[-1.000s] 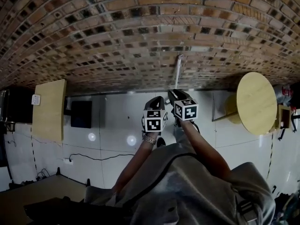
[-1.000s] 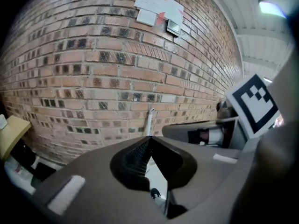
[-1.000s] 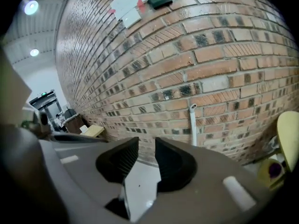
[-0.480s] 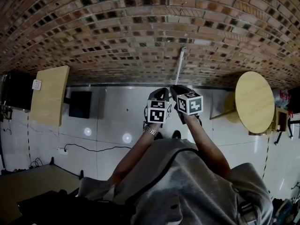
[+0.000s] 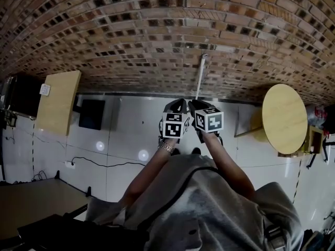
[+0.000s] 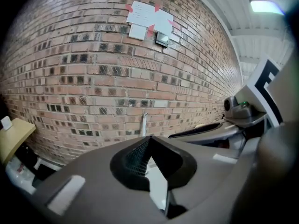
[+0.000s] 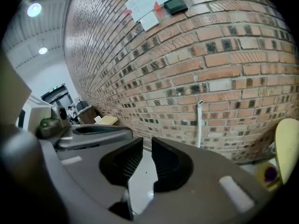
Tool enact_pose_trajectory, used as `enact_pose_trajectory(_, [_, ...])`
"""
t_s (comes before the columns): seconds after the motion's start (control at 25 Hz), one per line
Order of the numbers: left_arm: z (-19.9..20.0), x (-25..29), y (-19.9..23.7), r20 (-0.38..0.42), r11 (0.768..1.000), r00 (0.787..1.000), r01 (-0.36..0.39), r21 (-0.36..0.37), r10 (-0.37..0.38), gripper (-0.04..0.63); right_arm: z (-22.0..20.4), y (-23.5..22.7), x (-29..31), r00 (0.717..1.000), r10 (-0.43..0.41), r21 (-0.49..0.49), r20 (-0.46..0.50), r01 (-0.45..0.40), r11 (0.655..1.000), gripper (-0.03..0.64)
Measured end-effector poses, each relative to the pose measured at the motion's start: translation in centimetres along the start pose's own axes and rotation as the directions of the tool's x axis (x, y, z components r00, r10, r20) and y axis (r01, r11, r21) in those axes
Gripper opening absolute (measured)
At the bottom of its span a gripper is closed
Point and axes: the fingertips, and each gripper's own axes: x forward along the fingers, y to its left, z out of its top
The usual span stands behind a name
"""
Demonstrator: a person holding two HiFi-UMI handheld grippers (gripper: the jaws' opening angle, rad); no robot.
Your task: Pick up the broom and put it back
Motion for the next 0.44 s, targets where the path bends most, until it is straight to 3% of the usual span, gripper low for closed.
enact_pose_trajectory(0.44, [0.4, 0.4, -2.2, 0.009, 1.000, 1.000, 0.001, 0.007, -0.001, -0.005, 0.5, -1.5, -1.9, 0.999, 0.015, 0.027, 0.044, -0.016, 0.999, 0.046])
